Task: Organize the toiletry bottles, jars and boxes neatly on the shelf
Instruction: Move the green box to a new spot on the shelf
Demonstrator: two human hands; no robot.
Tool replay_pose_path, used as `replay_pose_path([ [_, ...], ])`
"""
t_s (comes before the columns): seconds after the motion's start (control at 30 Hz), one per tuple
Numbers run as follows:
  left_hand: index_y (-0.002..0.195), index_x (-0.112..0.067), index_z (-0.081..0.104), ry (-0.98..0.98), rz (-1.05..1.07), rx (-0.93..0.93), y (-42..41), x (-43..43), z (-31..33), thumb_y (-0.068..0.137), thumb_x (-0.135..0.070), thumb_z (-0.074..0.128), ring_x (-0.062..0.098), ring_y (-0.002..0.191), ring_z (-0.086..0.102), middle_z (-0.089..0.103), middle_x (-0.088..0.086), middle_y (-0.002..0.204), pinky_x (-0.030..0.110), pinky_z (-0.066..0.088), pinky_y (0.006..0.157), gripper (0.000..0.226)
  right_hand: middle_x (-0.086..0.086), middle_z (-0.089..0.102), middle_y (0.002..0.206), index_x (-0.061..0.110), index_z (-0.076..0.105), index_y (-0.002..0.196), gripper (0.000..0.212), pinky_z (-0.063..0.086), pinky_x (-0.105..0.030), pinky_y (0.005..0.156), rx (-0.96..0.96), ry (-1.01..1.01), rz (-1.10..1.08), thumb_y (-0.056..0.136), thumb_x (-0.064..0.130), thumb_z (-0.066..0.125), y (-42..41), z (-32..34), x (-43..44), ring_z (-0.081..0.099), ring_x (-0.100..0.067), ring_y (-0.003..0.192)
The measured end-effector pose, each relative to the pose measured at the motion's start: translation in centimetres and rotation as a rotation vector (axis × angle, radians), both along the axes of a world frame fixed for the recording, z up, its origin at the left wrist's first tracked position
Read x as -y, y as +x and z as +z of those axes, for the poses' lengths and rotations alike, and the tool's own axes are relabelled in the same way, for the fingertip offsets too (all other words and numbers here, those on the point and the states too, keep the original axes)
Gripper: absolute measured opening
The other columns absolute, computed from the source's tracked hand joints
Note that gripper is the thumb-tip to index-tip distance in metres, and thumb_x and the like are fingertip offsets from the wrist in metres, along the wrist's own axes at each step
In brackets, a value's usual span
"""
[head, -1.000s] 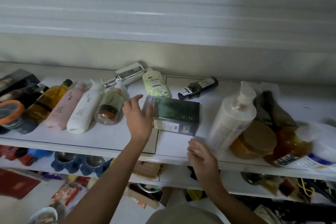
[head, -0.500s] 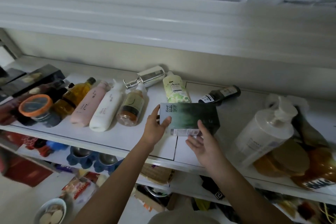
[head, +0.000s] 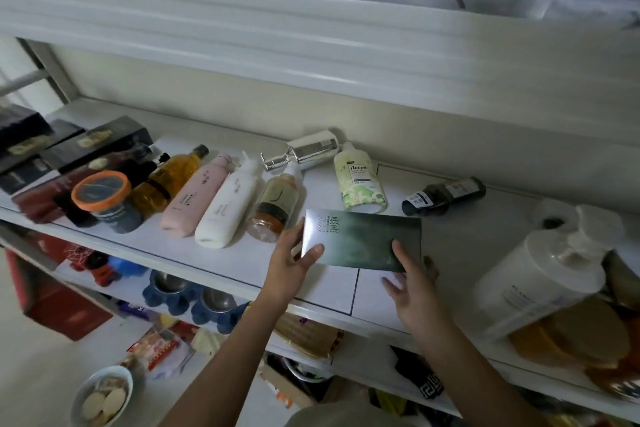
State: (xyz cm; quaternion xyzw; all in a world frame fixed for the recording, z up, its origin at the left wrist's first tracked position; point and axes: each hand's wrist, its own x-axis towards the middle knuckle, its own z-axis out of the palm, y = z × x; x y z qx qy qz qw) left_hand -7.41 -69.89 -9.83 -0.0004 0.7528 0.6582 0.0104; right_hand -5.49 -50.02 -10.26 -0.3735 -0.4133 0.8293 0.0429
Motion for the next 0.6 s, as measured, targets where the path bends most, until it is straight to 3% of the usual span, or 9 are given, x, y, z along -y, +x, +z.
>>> replay_pose_path([
  [0.07, 0.127, -0.017, 0.054, 0.038, 0.018, 0.008, 0.4, 0.9, 0.0, 0.090, -0.010, 0.061, 0.001, 0.107, 0.057, 0.061, -0.004, 0.119, 0.007, 0.046, 0.084, 0.039, -0.007, 0.037, 0.140, 0.031, 0.030, 0.140, 0.098, 0.047, -0.035, 0.092, 0.004, 0.243, 0.043, 0.058, 0.029, 0.084, 0.6, 0.5, -0.3, 0.047, -0.021, 0.117],
  [0.1, 0.126, -0.019, 0.055, 0.046, 0.040, 0.023, 0.6, 1.2, -0.1, 0.090, -0.012, 0.060, 0.000, 0.104, 0.057, 0.063, -0.006, 0.115, 0.006, 0.047, 0.080, 0.037, -0.003, 0.033, 0.140, 0.029, 0.036, 0.138, 0.091, 0.047, -0.028, 0.086, -0.017, 0.387, 0.119, 0.060, 0.028, 0.084, 0.8, 1.1, -0.4, 0.044, -0.017, 0.116],
  [0.17, 0.121, -0.016, 0.059, 0.055, 0.126, 0.094, 1.0, 1.6, -0.5, 0.090, -0.020, 0.061, 0.009, 0.099, 0.060, 0.066, 0.000, 0.110, 0.014, 0.049, 0.078, 0.031, 0.006, 0.030, 0.132, 0.027, 0.048, 0.128, 0.066, 0.043, -0.016, 0.078, -0.087, 0.645, 0.308, 0.071, 0.018, 0.080, 0.8, 2.2, -0.9, 0.038, -0.010, 0.116],
  [0.2, 0.120, -0.014, 0.060, 0.069, 0.189, 0.154, 1.2, 1.6, -0.9, 0.090, -0.024, 0.062, 0.016, 0.098, 0.061, 0.067, 0.004, 0.109, 0.021, 0.050, 0.078, 0.032, 0.008, 0.031, 0.129, 0.028, 0.051, 0.125, 0.061, 0.042, -0.016, 0.082, -0.125, 0.744, 0.415, 0.072, 0.015, 0.079, 0.6, 2.8, -1.2, 0.037, -0.009, 0.119],
  [0.27, 0.117, -0.008, 0.059, 0.086, 0.337, 0.295, 1.6, 1.3, -1.6, 0.089, -0.033, 0.062, 0.023, 0.096, 0.061, 0.066, 0.010, 0.107, 0.032, 0.051, 0.079, 0.038, 0.009, 0.039, 0.129, 0.031, 0.049, 0.128, 0.069, 0.038, -0.023, 0.092, -0.168, 0.876, 0.649, 0.070, 0.015, 0.081, 0.0, 3.9, -1.7, 0.040, -0.008, 0.121],
  [0.33, 0.110, -0.002, 0.060, 0.146, 0.369, 0.413, 1.9, 0.6, -1.6, 0.090, -0.035, 0.059, 0.029, 0.095, 0.062, 0.067, 0.015, 0.104, 0.036, 0.052, 0.080, 0.038, 0.013, 0.047, 0.123, 0.030, 0.044, 0.135, 0.079, 0.036, -0.023, 0.092, -0.172, 0.933, 0.792, 0.068, 0.018, 0.083, -0.3, 4.6, -1.6, 0.043, -0.005, 0.115],
  [0.47, 0.118, -0.003, 0.055, 0.553, 0.132, 0.453, 2.4, -1.8, 0.3, 0.092, -0.022, 0.057, 0.028, 0.103, 0.065, 0.066, 0.016, 0.113, 0.035, 0.056, 0.086, 0.032, 0.011, 0.058, 0.117, 0.034, 0.051, 0.125, 0.071, 0.045, -0.026, 0.094, -0.194, 0.960, 0.714, 0.065, 0.019, 0.084, 0.2, 4.0, -1.2, 0.055, -0.007, 0.109],
  [0.53, 0.126, -0.007, 0.048, 0.582, 0.102, 0.377, 2.4, -2.4, 0.7, 0.087, -0.023, 0.063, 0.027, 0.106, 0.064, 0.063, 0.014, 0.120, 0.034, 0.056, 0.086, 0.044, 0.009, 0.063, 0.114, 0.035, 0.051, 0.122, 0.065, 0.052, -0.021, 0.084, -0.212, 0.850, 0.645, 0.069, 0.013, 0.081, 0.9, 3.5, -1.5, 0.061, -0.002, 0.100],
  [0.6, 0.129, -0.011, 0.043, 0.544, 0.077, 0.302, 2.5, -2.7, 1.4, 0.084, -0.020, 0.066, 0.024, 0.107, 0.064, 0.063, 0.012, 0.120, 0.035, 0.056, 0.085, 0.051, 0.010, 0.061, 0.114, 0.028, 0.046, 0.133, 0.069, 0.050, -0.008, 0.068, -0.241, 0.731, 0.616, 0.075, 0.004, 0.075, 1.5, 3.3, -1.9, 0.058, 0.007, 0.092],
])
